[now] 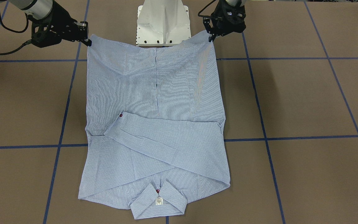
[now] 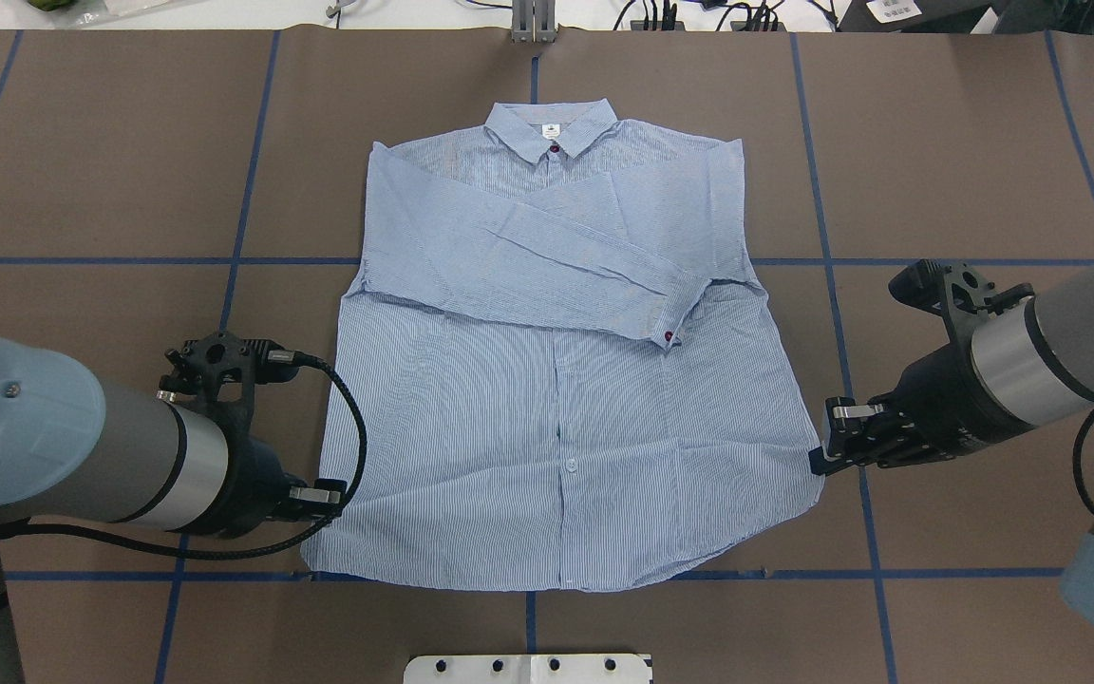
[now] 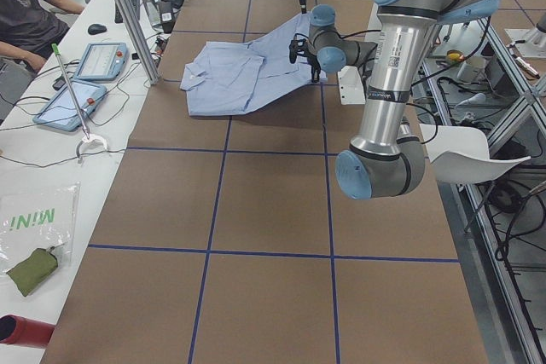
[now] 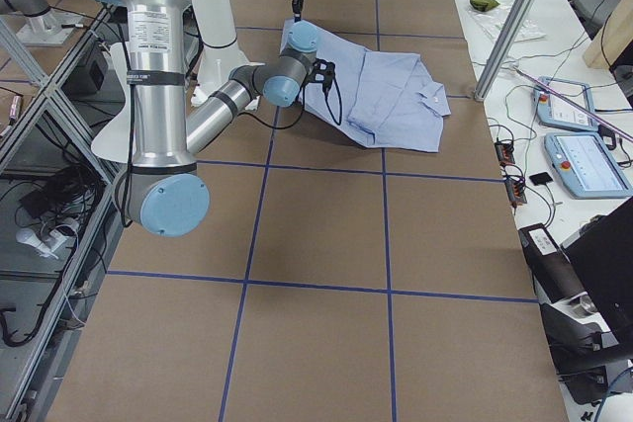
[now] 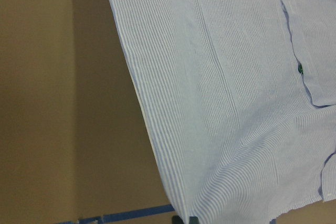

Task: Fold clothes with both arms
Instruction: 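Lift both hem corners with both grippers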

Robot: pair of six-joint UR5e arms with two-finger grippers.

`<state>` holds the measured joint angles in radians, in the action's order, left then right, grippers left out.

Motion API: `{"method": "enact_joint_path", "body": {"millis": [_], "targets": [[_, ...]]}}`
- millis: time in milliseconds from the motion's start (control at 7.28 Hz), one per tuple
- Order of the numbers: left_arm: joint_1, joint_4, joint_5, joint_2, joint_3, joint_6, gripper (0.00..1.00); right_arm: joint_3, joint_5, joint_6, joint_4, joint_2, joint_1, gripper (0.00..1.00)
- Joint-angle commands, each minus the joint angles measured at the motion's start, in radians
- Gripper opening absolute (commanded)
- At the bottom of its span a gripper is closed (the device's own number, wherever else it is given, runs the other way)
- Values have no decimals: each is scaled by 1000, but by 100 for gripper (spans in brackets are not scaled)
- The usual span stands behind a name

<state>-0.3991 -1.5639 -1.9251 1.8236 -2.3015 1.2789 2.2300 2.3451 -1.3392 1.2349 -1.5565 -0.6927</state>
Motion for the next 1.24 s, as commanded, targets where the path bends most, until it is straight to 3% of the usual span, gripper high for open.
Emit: {"method": "enact_joint_path", "body": {"millis": [0, 275, 687, 1099], "targets": [[11, 68, -29, 0, -33, 25, 0, 28, 95, 0, 0, -7, -34, 0], [36, 151, -31, 0, -52, 28, 0, 34, 121, 0, -2, -16, -48, 0], [36, 151, -31, 13, -26, 11, 0, 7, 122, 0, -2, -10, -73, 0], [-82, 150, -28, 75, 79, -113, 0, -58, 122, 61, -2, 3, -126, 0]]}}
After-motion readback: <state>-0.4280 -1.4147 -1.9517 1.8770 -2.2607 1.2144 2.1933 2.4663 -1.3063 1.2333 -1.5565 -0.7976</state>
